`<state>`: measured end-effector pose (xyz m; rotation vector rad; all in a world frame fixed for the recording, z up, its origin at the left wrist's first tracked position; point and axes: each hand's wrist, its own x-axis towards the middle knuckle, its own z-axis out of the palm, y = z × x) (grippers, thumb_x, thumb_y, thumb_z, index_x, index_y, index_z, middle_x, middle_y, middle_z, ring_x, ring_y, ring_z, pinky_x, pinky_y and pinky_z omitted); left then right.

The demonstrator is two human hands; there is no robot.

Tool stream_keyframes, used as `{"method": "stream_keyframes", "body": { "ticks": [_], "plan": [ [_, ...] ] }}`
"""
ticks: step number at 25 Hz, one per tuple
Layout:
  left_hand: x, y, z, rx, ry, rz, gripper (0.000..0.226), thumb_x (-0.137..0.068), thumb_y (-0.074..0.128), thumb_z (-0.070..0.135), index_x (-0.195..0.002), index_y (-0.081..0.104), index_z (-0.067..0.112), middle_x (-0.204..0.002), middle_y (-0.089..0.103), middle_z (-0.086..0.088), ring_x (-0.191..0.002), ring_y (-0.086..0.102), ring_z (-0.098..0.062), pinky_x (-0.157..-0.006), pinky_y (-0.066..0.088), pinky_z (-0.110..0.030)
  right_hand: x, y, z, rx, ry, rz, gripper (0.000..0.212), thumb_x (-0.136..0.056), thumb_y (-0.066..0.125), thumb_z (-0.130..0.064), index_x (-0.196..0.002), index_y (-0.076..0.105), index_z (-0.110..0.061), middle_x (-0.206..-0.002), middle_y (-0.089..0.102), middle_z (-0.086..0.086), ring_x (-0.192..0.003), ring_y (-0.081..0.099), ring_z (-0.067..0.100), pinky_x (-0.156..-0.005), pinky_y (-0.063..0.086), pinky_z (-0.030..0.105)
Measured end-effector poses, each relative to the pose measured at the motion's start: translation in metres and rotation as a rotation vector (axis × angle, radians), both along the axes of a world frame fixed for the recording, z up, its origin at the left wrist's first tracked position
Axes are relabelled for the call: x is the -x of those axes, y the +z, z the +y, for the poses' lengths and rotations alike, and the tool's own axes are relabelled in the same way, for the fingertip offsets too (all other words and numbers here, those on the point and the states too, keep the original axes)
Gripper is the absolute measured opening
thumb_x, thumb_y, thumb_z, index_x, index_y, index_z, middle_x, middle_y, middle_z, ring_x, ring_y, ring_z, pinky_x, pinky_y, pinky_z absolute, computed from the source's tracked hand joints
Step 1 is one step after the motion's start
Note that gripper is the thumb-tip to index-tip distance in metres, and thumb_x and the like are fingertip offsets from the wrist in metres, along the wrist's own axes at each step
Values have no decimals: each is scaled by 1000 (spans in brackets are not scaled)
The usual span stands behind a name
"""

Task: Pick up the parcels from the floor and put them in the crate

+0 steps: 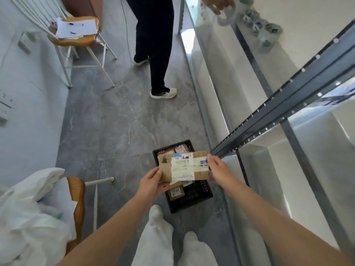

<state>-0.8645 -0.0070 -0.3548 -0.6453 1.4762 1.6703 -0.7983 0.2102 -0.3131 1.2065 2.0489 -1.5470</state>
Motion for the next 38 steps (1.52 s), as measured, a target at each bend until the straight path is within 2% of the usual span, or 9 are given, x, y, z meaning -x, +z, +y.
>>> {"method": "stream_keyframes", "body": {
  "ticks": [3, 7, 11, 13, 20, 25, 28, 32, 38],
  "plan": [
    [11, -49, -4, 93, -129, -22, 28, -99, 54, 21, -127, 61, 20, -117, 67, -11, -95, 71, -29, -64, 61, -38, 0, -41, -2, 45, 54, -60, 37, -105, 41, -28, -140, 46, -36, -127, 61, -5, -115, 58, 16, -100, 50, 47],
    [10, -112, -10, 226, -307, -9, 26, -98, 55, 18, -122, 64, 22, -108, 68, -3, -91, 67, -17, -57, 57, -27, -12, -100, -7, 37, 58, -143, 47, -102, 48, -17, -144, 44, -38, -128, 61, -8, -113, 59, 10, -104, 48, 41],
    [1, -196, -7, 355, -588, 59, 28, -98, 54, 17, -121, 69, 21, -110, 71, -2, -99, 65, -18, -94, 53, -40, -23, -176, -6, -5, 70, -233, 47, -101, 46, -16, -126, 51, -56, -120, 65, -13, -105, 60, 3, -93, 50, 30],
    [-5, -241, 1, 379, -671, 39, 27, -97, 55, 18, -120, 70, 19, -107, 72, -4, -102, 66, -24, -96, 52, -45, -24, -220, 0, -40, 81, -273, 46, -102, 43, -15, -128, 54, -50, -119, 66, -11, -102, 60, 6, -84, 48, 25],
    [-43, -372, 60, 363, -455, -166, 22, -96, 60, 15, -116, 70, 14, -82, 70, 8, -74, 67, -11, -61, 56, -20, -37, -358, 46, -134, 148, -372, 40, -102, 37, -5, -137, 52, -20, -124, 63, 5, -101, 56, 14, -79, 42, 22],
    [-62, -452, 99, 360, -383, -170, 26, -95, 62, 23, -118, 70, 16, -108, 72, -2, -98, 67, -18, -83, 57, -31, -42, -439, 85, -158, 271, -400, 38, -101, 46, -8, -136, 52, -19, -125, 64, 6, -111, 61, 24, -95, 52, 38],
    [-64, -489, 115, 498, -407, -65, 26, -93, 63, 33, -113, 72, 19, -100, 71, 7, -90, 66, -12, -78, 54, -26, -39, -484, 96, -150, 333, -392, 38, -99, 52, -8, -135, 52, -18, -124, 64, 4, -111, 59, 21, -91, 48, 28],
    [-80, -516, 134, 585, -391, -16, 24, -91, 66, 34, -100, 73, 14, -81, 66, 9, -75, 61, -7, -66, 49, -22, -34, -526, 103, -211, 387, -334, 30, -97, 51, 0, -125, 54, -12, -118, 64, 8, -102, 60, 19, -86, 52, 31],
    [-70, -542, 155, 761, -337, -11, 49, -89, 64, 45, -55, 54, 12, -54, 52, 2, -51, 49, -11, -44, 33, -24, -12, -557, 115, -475, 865, -482, 42, -91, 62, -3, -127, 40, -7, -121, 54, 12, -104, 61, 26, -84, 54, 37]
  ]
}}
